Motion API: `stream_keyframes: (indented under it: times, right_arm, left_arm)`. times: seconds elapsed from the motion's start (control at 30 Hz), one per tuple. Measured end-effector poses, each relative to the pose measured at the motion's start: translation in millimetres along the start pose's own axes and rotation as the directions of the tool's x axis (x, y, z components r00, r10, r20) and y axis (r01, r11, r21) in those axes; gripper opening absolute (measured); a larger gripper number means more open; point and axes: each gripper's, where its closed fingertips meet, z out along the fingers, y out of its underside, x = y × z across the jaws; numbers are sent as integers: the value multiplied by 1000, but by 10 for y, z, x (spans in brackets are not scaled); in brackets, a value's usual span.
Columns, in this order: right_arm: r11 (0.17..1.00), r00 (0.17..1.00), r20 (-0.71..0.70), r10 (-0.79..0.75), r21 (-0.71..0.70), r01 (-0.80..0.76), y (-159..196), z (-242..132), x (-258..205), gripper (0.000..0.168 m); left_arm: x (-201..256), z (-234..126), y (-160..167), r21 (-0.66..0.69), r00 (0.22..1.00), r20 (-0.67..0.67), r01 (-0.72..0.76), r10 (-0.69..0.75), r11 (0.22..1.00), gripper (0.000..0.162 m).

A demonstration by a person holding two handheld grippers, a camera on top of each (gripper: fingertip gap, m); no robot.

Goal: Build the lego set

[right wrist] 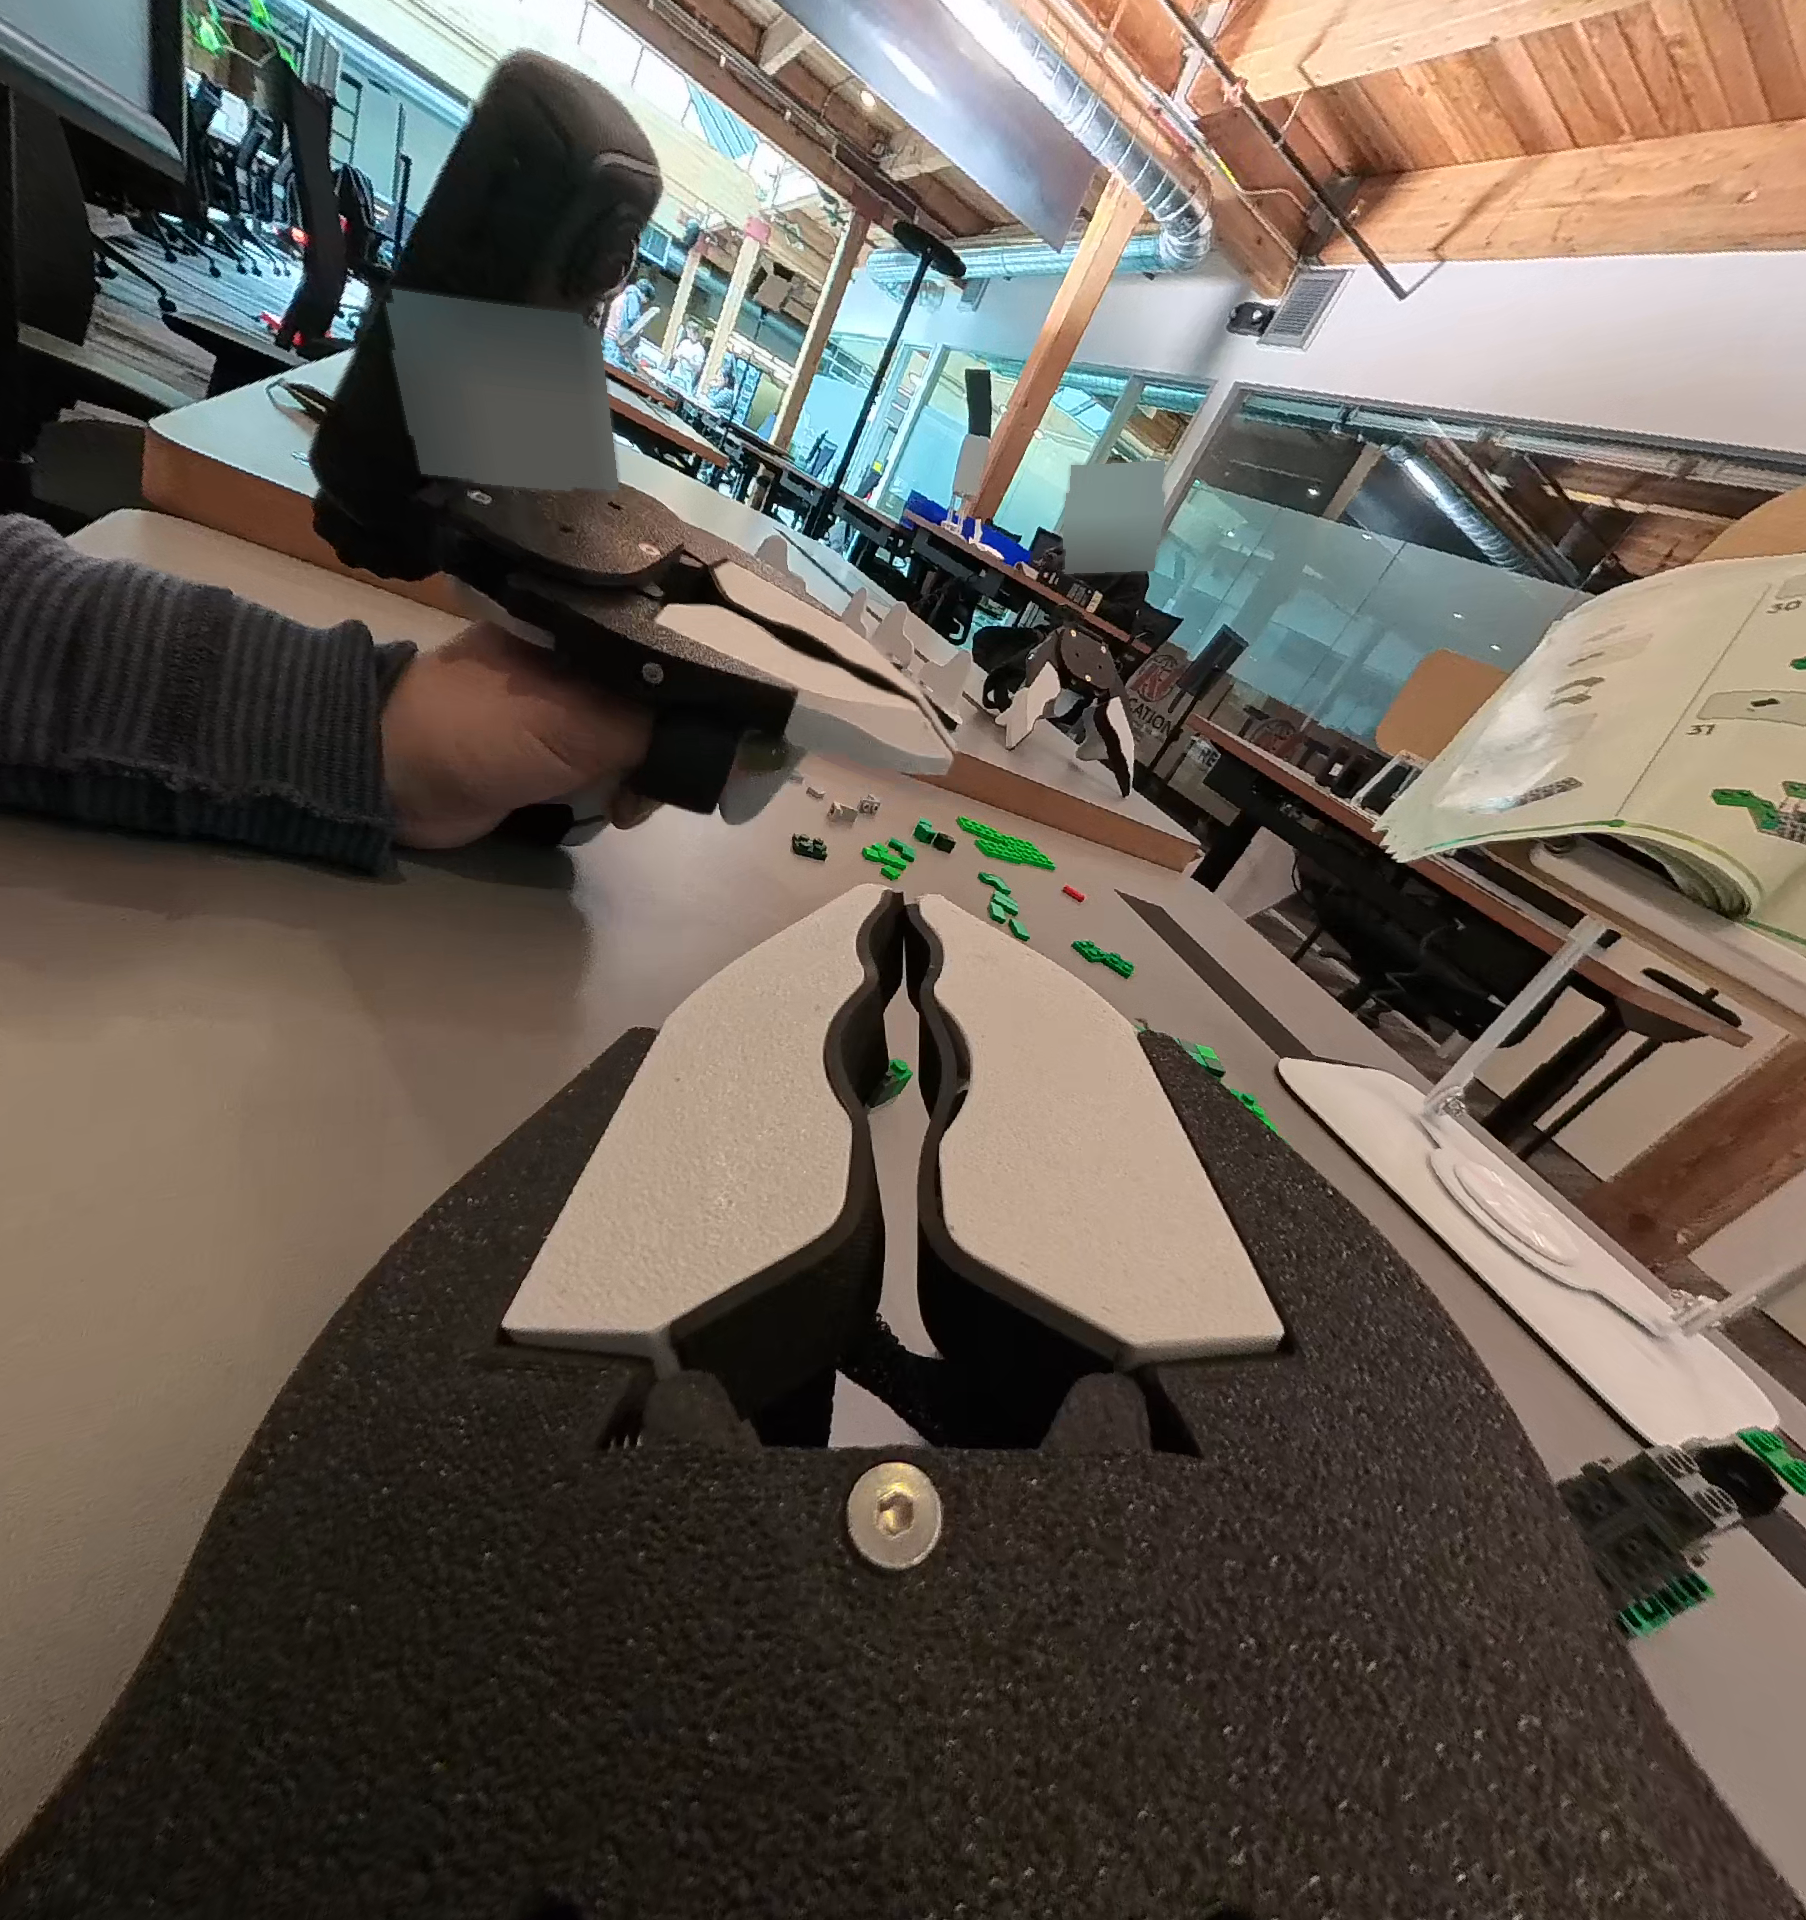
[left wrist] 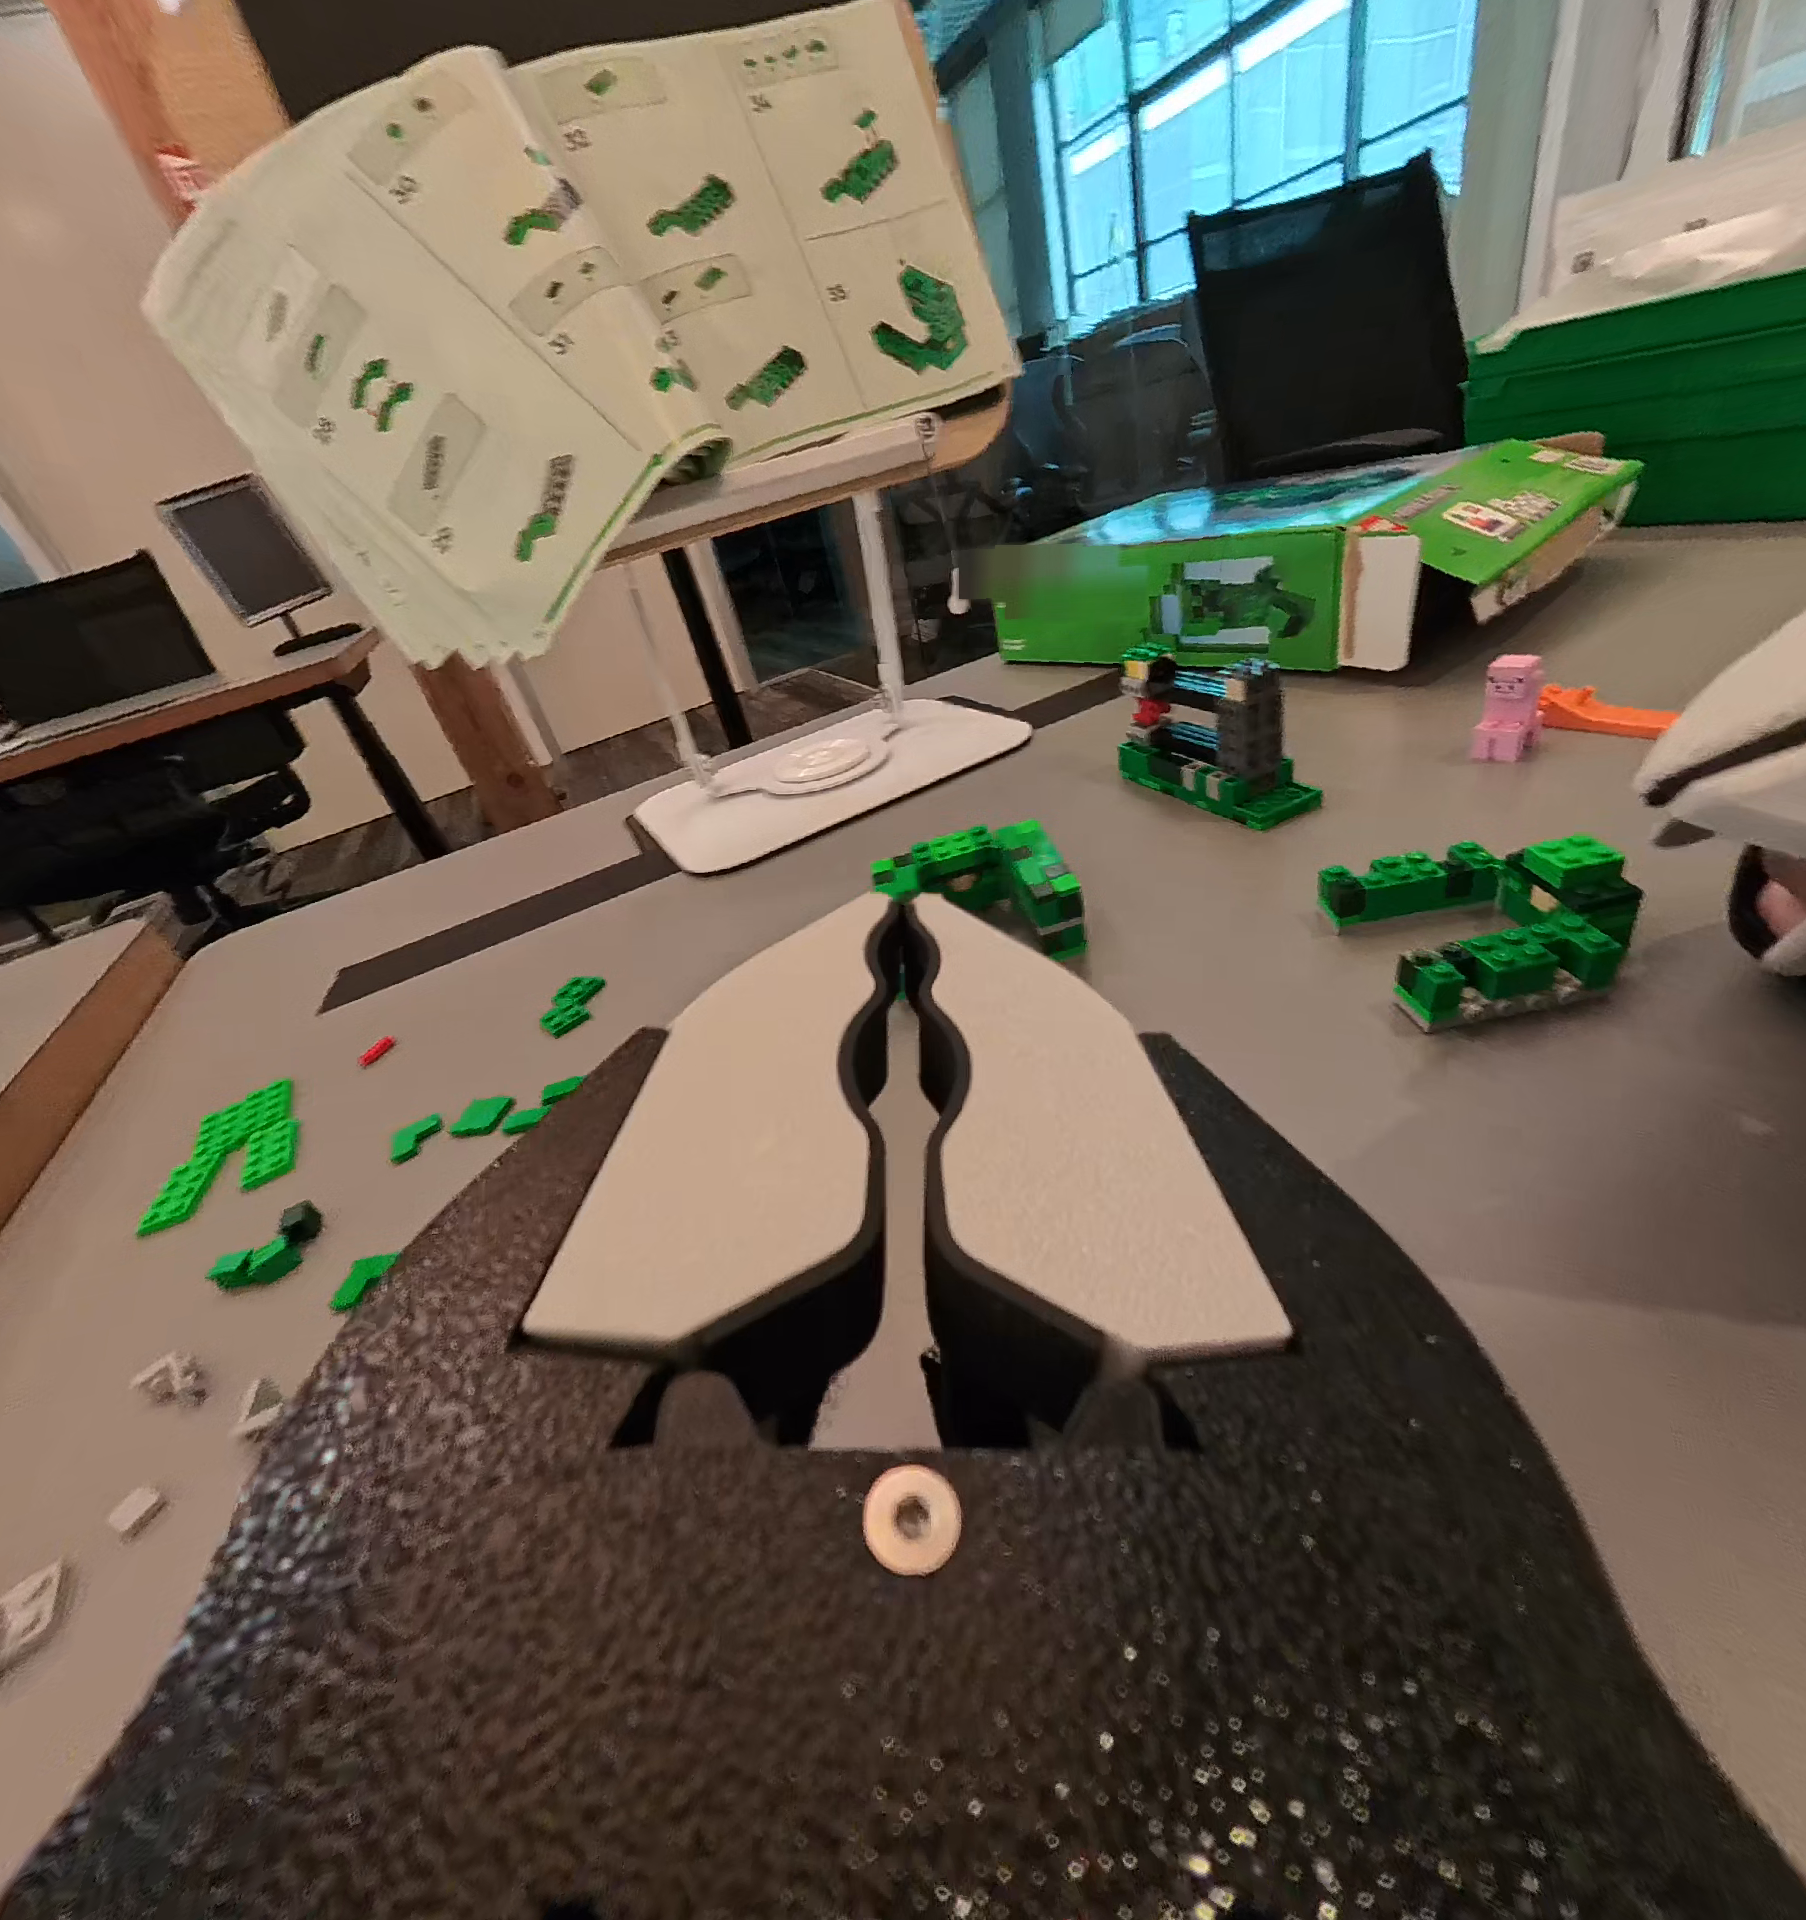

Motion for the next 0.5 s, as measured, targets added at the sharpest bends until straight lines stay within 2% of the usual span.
stream_keyframes:
  times: [0.17,0.33,0.4,0.47,0.5]
  right_arm:
    - [1000,1000,-1,-3,-1,3,0,2,-6,0]
    - [1000,1000,-9,6,1,-6,-3,1,6,0]
    - [1000,1000,-9,11,3,-11,-6,2,8,0]
    - [1000,1000,-9,14,4,-14,-8,3,9,0]
    - [1000,1000,-9,15,4,-14,-7,3,9,0]
  left_arm:
    - [-295,-96,22,2,986,142,93,-92,996,0]
    - [-803,-256,52,-34,933,335,152,-132,988,0]
    - [-1087,-237,124,-104,912,382,204,-151,973,20]
    - [-1350,-129,289,-222,902,381,303,-203,927,34]
    - [-1480,-54,384,-278,895,376,356,-240,892,35]
